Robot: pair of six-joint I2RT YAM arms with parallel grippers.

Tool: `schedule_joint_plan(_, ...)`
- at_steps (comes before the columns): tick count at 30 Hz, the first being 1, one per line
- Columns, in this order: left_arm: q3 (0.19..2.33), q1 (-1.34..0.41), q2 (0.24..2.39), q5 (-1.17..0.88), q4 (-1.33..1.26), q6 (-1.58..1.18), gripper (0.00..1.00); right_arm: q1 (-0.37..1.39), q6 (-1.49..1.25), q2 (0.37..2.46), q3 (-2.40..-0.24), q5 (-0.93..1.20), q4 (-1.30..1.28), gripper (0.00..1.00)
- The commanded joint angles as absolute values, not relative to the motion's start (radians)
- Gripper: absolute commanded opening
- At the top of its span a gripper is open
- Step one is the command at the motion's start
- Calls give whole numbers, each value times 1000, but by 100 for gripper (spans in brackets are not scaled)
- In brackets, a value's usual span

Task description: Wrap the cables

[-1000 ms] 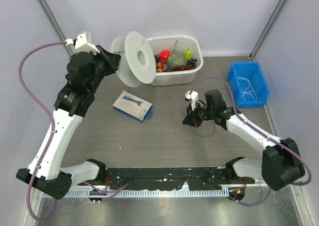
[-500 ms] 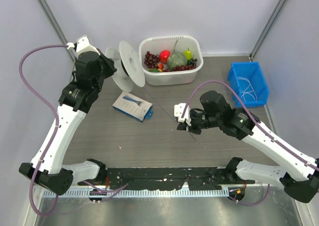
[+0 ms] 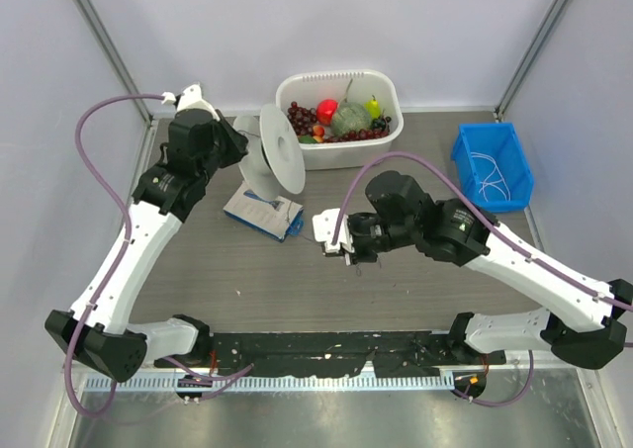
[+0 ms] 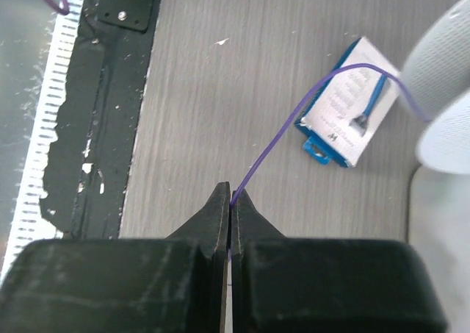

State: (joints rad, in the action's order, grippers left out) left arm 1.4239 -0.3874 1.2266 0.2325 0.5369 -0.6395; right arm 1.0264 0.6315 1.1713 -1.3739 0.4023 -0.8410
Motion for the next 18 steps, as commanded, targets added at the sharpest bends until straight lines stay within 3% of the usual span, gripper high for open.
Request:
schedule_joint_plan(1,1402,-405,1210,141,457,-637,0,1032,678,1199,-1491,356,-819,1)
schedule_joint_plan(8,1355,-492,1223,74,494,-562,0,1034,680,1243,-1572,302,-781,1)
schedule_joint_plan(18,1318,-551,1218,-286,601,-312,0,985,673,1249,-1594,124,-667,1)
